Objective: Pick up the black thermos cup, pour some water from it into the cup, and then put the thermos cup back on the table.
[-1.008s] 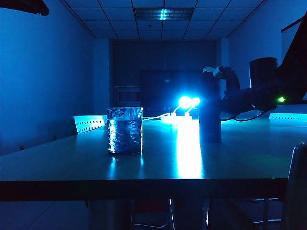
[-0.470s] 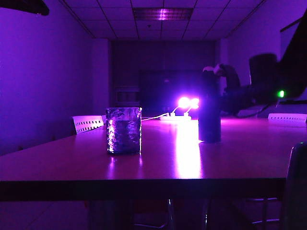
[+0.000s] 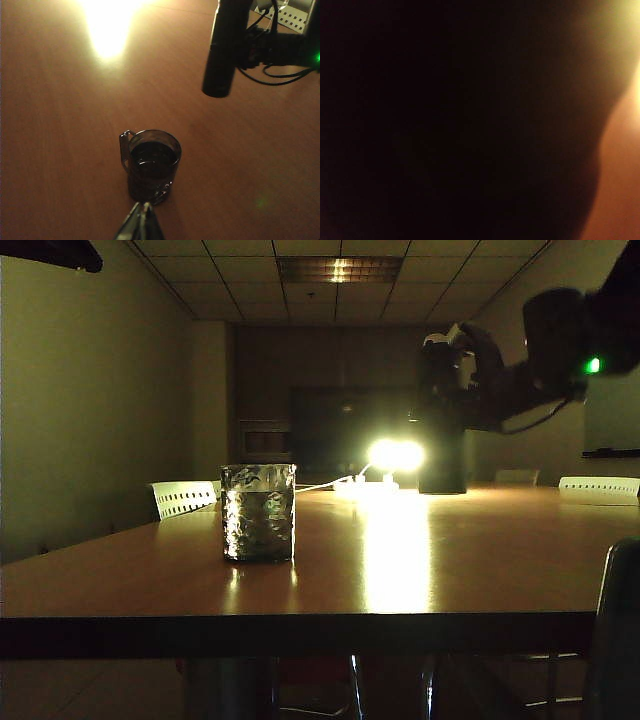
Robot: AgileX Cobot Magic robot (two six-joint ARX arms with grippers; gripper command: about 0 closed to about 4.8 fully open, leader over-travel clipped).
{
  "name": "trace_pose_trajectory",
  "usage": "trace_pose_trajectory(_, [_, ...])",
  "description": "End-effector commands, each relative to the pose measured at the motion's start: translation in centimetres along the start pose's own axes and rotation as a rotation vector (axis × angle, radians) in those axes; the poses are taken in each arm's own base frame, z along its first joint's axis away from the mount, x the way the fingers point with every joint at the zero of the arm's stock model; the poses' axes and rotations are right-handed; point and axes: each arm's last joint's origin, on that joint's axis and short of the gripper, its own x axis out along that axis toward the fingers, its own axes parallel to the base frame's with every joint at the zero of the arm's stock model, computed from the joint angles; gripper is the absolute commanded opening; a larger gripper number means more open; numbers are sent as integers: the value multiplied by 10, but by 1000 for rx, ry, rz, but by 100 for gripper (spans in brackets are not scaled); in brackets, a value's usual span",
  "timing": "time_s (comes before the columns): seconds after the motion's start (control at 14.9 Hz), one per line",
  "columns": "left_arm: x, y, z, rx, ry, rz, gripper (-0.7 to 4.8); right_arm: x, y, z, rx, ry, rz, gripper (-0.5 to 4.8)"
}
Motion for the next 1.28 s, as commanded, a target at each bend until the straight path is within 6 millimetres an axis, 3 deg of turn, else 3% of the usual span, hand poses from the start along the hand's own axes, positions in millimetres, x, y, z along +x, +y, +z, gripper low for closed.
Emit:
trace_pose_trajectory(0.07, [-1,0,4,3,-21,-5,-5,-7,19,29,-117,11,-65,165])
trace_pose_trajectory(0.34, [-1,-1,5,5,-32,-20,-5,1,61,49,-190,21,-79,165])
trace_pose_trajectory(0.87, [-1,-1,5,5,-31,-24,-5,25,124,43,-247,83,3,165])
trace_pose_trajectory(1.28, [-1,-1,5,6,-31,-46,-5,28,135,34,-375,170,-22,166])
